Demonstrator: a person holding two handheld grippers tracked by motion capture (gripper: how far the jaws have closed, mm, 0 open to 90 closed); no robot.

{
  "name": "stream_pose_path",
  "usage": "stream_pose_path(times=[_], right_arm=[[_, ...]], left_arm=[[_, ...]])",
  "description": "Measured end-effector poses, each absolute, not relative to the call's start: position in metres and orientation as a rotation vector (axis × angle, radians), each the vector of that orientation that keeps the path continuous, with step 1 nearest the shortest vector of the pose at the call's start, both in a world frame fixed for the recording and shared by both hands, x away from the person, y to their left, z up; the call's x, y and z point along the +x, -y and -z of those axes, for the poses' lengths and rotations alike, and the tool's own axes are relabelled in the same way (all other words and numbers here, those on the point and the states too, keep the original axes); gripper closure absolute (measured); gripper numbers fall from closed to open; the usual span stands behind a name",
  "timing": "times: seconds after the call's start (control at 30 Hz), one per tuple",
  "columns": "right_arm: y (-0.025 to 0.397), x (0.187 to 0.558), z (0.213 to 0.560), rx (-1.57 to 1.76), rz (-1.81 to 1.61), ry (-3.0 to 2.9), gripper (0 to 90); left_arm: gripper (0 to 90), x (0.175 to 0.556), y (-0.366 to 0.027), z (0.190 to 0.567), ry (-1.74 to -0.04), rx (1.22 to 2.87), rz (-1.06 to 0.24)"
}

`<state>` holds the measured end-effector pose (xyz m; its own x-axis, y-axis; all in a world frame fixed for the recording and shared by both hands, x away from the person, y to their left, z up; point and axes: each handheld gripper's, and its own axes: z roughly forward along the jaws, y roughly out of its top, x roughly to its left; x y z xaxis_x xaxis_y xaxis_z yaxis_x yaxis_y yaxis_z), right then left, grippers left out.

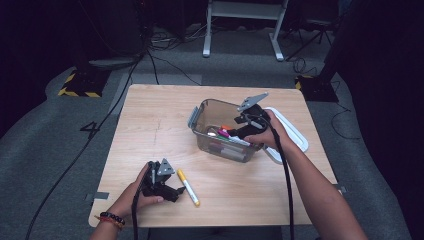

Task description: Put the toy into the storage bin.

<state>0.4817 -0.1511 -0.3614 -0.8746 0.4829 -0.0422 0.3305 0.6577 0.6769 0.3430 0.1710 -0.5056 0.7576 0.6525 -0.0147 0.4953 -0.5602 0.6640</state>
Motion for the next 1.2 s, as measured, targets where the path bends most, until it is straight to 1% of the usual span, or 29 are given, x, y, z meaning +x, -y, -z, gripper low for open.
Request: stream_pose_path(times=[0.07,0.23,0.57,0.73,0.87,1.03,1.2], right_arm=[[0.159,0.474,0.356,0.663,-1.065,-2.614,35.2],[0.176,0.449,0.346,0.629,-1.15,-2.522,33.1],[0.207,0.398,0.347,0.548,-1.25,-2.472,33.2],[0.218,0.372,0.359,0.515,-1.273,-2.474,33.1],[0.22,0.356,0.371,0.489,-1.305,-2.487,32.5],[0.209,0.343,0.395,0.454,-1.295,-2.528,31.1],[0.186,0.344,0.427,0.457,-1.25,-2.593,30.7]], left_arm=[[0.5,0.342,-0.173,0.505,-0.843,2.29,-0.3],[0.5,0.339,-0.178,0.505,-0.792,2.305,-0.283],[0.4,0.337,-0.183,0.506,-0.812,2.299,-0.288],[0.5,0.337,-0.184,0.506,-0.817,2.299,-0.291],[0.5,0.336,-0.186,0.506,-0.823,2.294,-0.291],[0.5,0.336,-0.187,0.506,-0.827,2.294,-0.294],[0.5,0.336,-0.187,0.506,-0.829,2.294,-0.294]])
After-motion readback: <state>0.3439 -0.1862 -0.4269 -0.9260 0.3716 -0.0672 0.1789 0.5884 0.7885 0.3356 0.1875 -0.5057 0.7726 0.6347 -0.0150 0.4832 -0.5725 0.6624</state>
